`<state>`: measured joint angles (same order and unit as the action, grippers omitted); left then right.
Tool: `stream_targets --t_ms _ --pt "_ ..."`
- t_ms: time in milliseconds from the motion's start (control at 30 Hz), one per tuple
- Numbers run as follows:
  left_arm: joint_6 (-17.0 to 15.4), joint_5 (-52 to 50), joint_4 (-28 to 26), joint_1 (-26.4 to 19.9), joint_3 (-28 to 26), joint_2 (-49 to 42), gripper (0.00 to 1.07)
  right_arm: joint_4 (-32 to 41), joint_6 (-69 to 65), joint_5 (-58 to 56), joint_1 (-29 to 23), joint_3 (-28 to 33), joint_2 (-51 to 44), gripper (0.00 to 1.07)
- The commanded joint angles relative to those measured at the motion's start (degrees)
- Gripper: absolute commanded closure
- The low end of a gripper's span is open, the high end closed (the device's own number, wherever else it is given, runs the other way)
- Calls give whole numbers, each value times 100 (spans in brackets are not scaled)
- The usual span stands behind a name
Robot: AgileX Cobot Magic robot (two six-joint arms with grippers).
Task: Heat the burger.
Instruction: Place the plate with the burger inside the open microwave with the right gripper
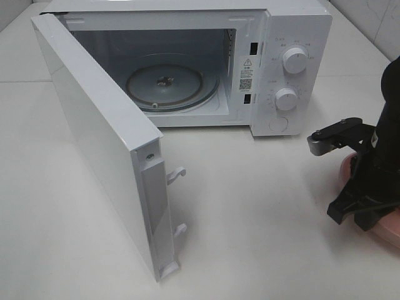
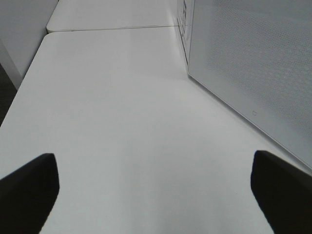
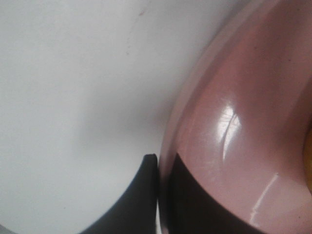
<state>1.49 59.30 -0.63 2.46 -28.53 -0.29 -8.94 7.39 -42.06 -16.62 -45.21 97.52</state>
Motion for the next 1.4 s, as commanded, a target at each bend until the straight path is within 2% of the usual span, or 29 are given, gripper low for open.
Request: stream_targets --t_ms 33,67,133,167,233,333,400,500,567,600,667,700,867,1033,1400 --pt "-17 -23 -34 17 11 -115 4 -321 -309 -126 -401 223 -269 107" --pt "-17 -23 -34 17 11 -115 4 -321 -309 -126 -401 223 -269 107" --pt "-17 -23 -34 17 11 -115 4 -865 -888 -155 -997 481 -590 107" --pt "-17 -23 -34 17 11 -115 4 -865 -888 -155 -997 481 -590 107" --pt "-17 -23 -34 17 11 -115 4 -1163 -1140 -298 -1467 630 -808 107" --pt "-17 -23 -34 17 11 -115 4 -1220 -1157 -361 -1599 653 -865 107" --pt "-17 -23 -34 17 11 -115 4 -1261 -1180 -579 -2246 659 -1071 107" --pt "-17 -23 -34 17 11 -115 4 -1283 -1215 -590 -2372 659 -1094 107" --pt "-17 -23 -34 17 11 -115 4 -1564 -1438 -688 -2945 659 -1129 107" --pt "-17 -23 -34 17 11 -115 4 -1564 -1438 -688 -2945 659 -1129 107" --pt "-17 -23 -34 17 11 -115 4 -1828 -1450 -773 -3392 659 -1129 107" --pt "-17 -23 -34 17 11 -115 4 -1828 -1450 -773 -3392 659 -1129 107" --pt "-17 -23 -34 17 11 -115 4 -2286 -1341 -814 -4022 659 -1129 107" --pt "-17 -23 -34 17 11 -115 4 -2550 -1089 -722 -4200 659 -1129 107" --pt "-17 -23 -34 17 11 -115 4 -3048 34 -395 -4183 464 -1129 107"
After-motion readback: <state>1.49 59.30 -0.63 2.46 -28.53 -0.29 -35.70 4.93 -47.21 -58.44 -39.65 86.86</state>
